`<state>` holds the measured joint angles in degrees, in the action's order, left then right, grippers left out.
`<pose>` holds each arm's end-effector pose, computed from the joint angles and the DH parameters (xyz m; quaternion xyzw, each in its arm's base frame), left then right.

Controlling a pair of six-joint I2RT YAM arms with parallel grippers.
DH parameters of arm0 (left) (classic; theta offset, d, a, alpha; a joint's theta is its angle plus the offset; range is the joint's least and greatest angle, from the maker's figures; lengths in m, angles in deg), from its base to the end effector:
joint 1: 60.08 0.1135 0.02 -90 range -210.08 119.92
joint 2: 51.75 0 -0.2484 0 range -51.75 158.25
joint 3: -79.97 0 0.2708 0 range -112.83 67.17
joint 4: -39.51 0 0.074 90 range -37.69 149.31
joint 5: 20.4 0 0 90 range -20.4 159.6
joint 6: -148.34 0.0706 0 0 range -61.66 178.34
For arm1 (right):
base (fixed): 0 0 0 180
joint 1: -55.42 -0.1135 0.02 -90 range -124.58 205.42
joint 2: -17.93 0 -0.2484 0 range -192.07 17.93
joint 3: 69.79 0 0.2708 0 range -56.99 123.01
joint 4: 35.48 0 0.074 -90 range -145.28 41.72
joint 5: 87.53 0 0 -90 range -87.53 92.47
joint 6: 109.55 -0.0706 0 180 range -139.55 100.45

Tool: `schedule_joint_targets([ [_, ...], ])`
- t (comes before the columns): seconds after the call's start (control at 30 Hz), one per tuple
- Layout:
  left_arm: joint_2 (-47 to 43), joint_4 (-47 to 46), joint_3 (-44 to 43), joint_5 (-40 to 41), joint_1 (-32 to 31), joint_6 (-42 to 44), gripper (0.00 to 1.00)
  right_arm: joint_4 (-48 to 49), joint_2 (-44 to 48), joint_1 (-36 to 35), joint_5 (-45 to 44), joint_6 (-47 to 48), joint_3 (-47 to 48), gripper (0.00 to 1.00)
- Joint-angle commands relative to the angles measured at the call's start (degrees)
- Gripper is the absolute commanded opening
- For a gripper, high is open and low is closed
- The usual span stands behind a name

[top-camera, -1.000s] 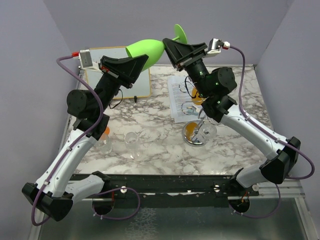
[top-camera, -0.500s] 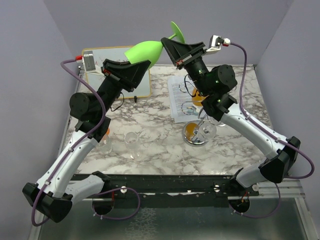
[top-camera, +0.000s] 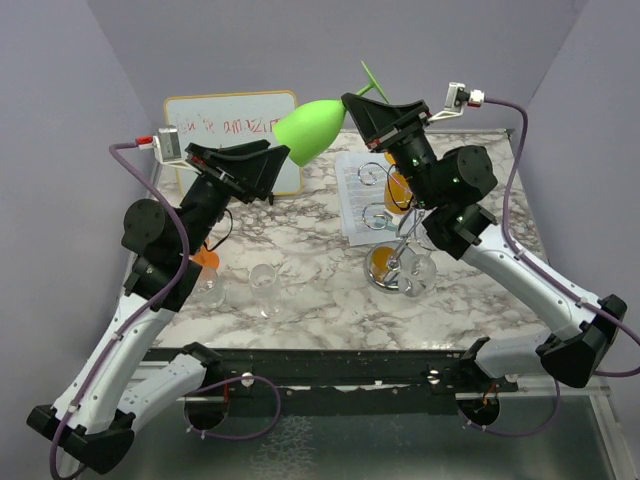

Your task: Place the wine glass upside down on the wine glass rack

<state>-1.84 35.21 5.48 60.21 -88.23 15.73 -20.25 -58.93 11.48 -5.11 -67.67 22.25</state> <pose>0.1992 -0.1196 0.4856 0.0061 0.5116 -0.5308 0.6756 0.2578 0.2355 0.4992 0.0754 0.4934 0.6004 0.6248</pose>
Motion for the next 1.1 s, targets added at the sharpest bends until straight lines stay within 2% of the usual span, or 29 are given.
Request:
schedule_joint_targets([
  [0.0,-2.6,20.7,-5.2,8.4,-0.1,5.6,0.79,-0.3,2.5,-0.4,-3.0,9.5,-2.6,0.01],
  [0.13,-4.8,26.8,-7.9,13.3,-0.1,6.9,0.81,2.7,3.1,-0.4,0.9,17.3,-5.0,0.01],
  [0.23,-5.3,27.9,-9.7,12.9,-0.1,6.7,0.81,2.8,2.7,-0.5,6.6,22.9,-5.2,0.01],
  [0.47,-3.2,25.3,-13.6,3.4,-0.1,1.4,0.81,4.7,1.8,-0.5,16.2,33.6,-6.1,0.01],
  [0.63,-0.6,22.6,-15.5,1.9,-0.1,-9.8,0.81,9.2,0.5,-0.5,23.2,40.2,-7.8,0.01],
  [0.73,1.0,20.0,-14.9,0.6,-0.1,-13.6,0.81,14.9,-0.3,-0.4,23.2,42.1,-9.9,0.01],
  [0.93,7.3,18.6,-18.0,-7.0,-0.1,-15.4,0.80,15.6,-2.2,-0.4,26.5,47.3,-8.8,0.01],
  [1.07,9.5,19.3,-19.8,-7.9,-0.1,-14.1,0.76,16.0,-2.2,-0.5,30.1,50.5,-9.3,0.01],
])
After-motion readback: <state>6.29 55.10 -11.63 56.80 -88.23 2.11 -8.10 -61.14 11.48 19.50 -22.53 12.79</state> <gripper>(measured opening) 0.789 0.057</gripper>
